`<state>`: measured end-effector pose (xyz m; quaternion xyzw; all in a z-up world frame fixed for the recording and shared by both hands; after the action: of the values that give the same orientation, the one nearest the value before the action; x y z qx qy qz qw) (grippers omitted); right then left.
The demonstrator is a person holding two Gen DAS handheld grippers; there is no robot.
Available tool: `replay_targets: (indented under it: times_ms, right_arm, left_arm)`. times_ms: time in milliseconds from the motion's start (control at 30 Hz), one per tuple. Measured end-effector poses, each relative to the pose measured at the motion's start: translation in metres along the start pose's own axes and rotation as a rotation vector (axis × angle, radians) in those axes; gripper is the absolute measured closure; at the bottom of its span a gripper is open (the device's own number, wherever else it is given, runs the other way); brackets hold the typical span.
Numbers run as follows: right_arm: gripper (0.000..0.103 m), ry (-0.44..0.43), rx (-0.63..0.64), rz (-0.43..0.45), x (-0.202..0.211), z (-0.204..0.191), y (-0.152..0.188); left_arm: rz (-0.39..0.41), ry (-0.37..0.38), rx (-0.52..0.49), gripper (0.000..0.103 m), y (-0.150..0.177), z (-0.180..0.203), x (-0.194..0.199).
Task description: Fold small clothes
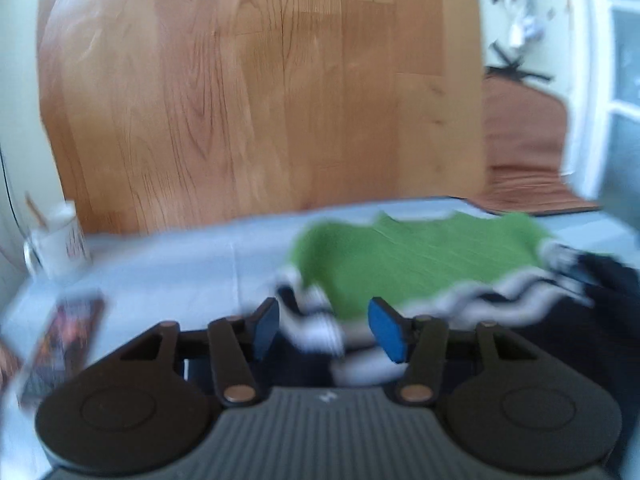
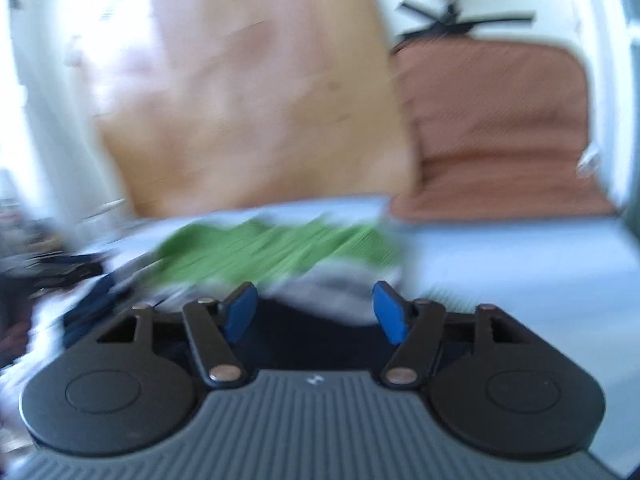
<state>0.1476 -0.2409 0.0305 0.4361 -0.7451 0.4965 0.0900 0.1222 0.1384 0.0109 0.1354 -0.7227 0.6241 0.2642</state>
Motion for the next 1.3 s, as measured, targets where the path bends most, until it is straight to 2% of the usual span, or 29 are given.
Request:
replay_targets:
  times_ms: [67,167,300,367,400,433,467,500,567,633,733,800,867,900,967,1000,1033,1100,1167,1267,1300]
  right_arm:
    - [0.034,-0.074,0.0,-0.041,0.018,-0.007,0.031]
    - [0.033,-0.109,0.036,-0.095,0.027,-0.018,0.065]
    - [0.034,-0.131,0.071,-0.157,0.007,-0.032,0.082]
    - [0.038,-0.132,0.104,-0.184,-0.01,-0.037,0.082]
    - [0.062,-0.141,0.115,-0.201,-0.014,-0.035,0.083]
    - [0.079,-0.152,0.116,-0.223,-0.019,-0.038,0.082]
    - [0.084,-0.173,0.106,-0.236,-0.021,-0.041,0.077]
    - [0.085,-0.19,0.098,-0.23,-0.018,-0.043,0.072]
    - [0.085,-0.199,0.073,-0.187,-0.017,-0.049,0.049]
    - [0.085,-0.187,-0.006,-0.129,-0.02,-0.047,0.023]
    - [0.085,-0.09,-0.11,-0.052,-0.046,-0.029,-0.01]
    - [0.085,-0.015,-0.144,-0.042,-0.072,-0.015,-0.02]
    - [0.085,0.048,-0.169,-0.067,-0.103,-0.002,-0.02]
    - [0.084,0.07,-0.17,-0.08,-0.115,0.004,-0.018]
    - [0.081,0.061,-0.202,-0.079,-0.123,0.01,-0.015]
    - [0.078,0.042,-0.233,-0.071,-0.118,0.011,-0.014]
    - [0.074,0.009,-0.268,-0.062,-0.109,0.012,-0.014]
    - [0.054,-0.051,-0.31,-0.038,-0.086,0.014,-0.014]
    - [0.045,-0.097,-0.328,-0.009,-0.061,0.011,-0.008]
    - [0.045,-0.151,-0.306,-0.054,-0.042,-0.004,0.016]
    - [0.045,-0.16,-0.312,-0.082,-0.041,-0.007,0.027]
  left_arm:
    - [-0.036,0.106,0.063,0.048,0.027,0.0,0.025]
    - [-0.094,0.237,0.16,0.041,0.064,0.007,0.054]
    - [-0.136,0.358,0.256,0.038,0.091,0.025,0.066]
    - [-0.151,0.391,0.265,0.044,0.095,0.036,0.059]
    - [-0.159,0.397,0.262,0.068,0.096,0.042,0.056]
    - [-0.17,0.389,0.26,0.084,0.096,0.046,0.052]
    - [-0.17,0.374,0.258,0.088,0.094,0.049,0.049]
    - [-0.155,0.385,0.265,0.092,0.086,0.046,0.048]
    - [-0.103,0.395,0.285,0.092,0.068,0.044,0.052]
    - [-0.035,0.387,0.301,0.092,0.039,0.035,0.048]
    - [0.032,0.297,0.299,0.092,-0.001,0.016,0.024]
    - [0.02,0.208,0.312,0.091,-0.013,0.003,-0.007]
    - [-0.043,0.126,0.345,0.091,-0.013,-0.01,-0.045]
    - [-0.093,0.095,0.37,0.087,-0.008,-0.016,-0.063]
    - [-0.134,0.134,0.437,0.087,0.002,-0.019,-0.072]
    - [-0.123,0.167,0.452,0.079,0.003,-0.018,-0.068]
    - [-0.104,0.184,0.446,0.063,0.004,-0.017,-0.059]
    - [-0.064,0.215,0.451,0.04,0.006,-0.019,-0.036]
    - [-0.038,0.283,0.467,0.04,0.01,-0.014,-0.019]
    - [-0.041,0.336,0.477,0.034,0.017,-0.003,-0.002]
    - [-0.048,0.35,0.482,0.028,0.019,0.001,-0.002]
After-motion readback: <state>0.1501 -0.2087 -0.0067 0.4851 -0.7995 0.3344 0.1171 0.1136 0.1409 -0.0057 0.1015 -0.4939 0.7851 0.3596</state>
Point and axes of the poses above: each gripper's, at about its wrist camera, not at the fingertips, and x roughly against the way its jaws point, z to its right, y to its underside, the point moved 8 cm from there along -x, roughly the way its jaws point, and after that the axes turned 7 degrees about -x, right-handed, at the moved point
